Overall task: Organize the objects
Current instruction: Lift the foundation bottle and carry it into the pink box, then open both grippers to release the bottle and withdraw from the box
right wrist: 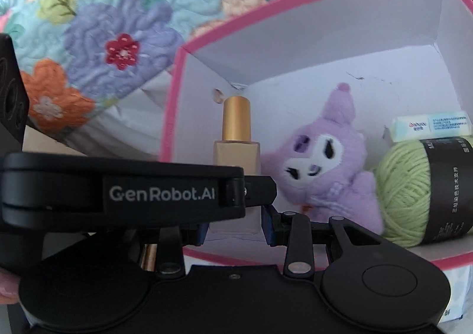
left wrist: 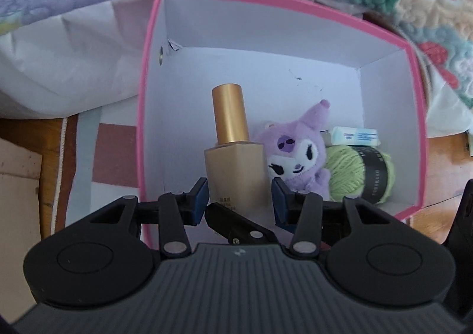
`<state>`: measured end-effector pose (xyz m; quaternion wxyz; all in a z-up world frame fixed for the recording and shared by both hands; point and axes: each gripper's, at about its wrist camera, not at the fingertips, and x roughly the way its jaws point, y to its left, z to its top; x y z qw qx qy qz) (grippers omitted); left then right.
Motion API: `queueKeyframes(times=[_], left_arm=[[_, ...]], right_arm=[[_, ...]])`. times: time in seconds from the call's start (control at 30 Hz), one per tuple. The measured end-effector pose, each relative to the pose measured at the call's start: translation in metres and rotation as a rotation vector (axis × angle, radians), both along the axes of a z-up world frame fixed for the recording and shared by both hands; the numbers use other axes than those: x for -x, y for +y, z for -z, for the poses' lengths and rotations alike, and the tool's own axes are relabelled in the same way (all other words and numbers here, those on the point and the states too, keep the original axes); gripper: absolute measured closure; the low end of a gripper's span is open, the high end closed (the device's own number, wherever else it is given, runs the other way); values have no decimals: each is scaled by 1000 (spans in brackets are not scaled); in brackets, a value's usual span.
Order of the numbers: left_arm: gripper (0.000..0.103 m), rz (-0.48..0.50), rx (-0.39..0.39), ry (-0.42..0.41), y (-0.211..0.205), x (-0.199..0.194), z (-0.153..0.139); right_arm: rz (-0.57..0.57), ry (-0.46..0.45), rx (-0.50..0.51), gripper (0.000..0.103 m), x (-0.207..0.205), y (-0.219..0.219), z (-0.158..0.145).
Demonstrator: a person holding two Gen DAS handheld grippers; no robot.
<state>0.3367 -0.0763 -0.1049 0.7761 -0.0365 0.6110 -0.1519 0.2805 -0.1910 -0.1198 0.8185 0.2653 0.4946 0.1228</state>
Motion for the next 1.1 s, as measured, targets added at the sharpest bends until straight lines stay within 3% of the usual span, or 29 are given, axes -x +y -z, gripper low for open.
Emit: queueKeyframes(times=[0.17,0.33,0.5,0.7,0.9,1.1], left_arm=[[61,55,-53,-43,-18,1,1],[65,44,0,-66,-15,-1,1],[65,5,50,-79,-3,4,-5],[62,13,65,-136,10,27,-45],[59,99,9,-161,3,62,-91],[55,157,27,-189,4,102,-138]], right_arm=[[-20,-18,124,63,-5,8,5],[-2,-6,148,60,-7,1,11],[-5,-49,133,56,4,-2,-3],[-38,-116,157,56,42,-17,-52],[-81,-176,242,55,91,-28,-117],[-85,-255,318,50,141,-42,-178]])
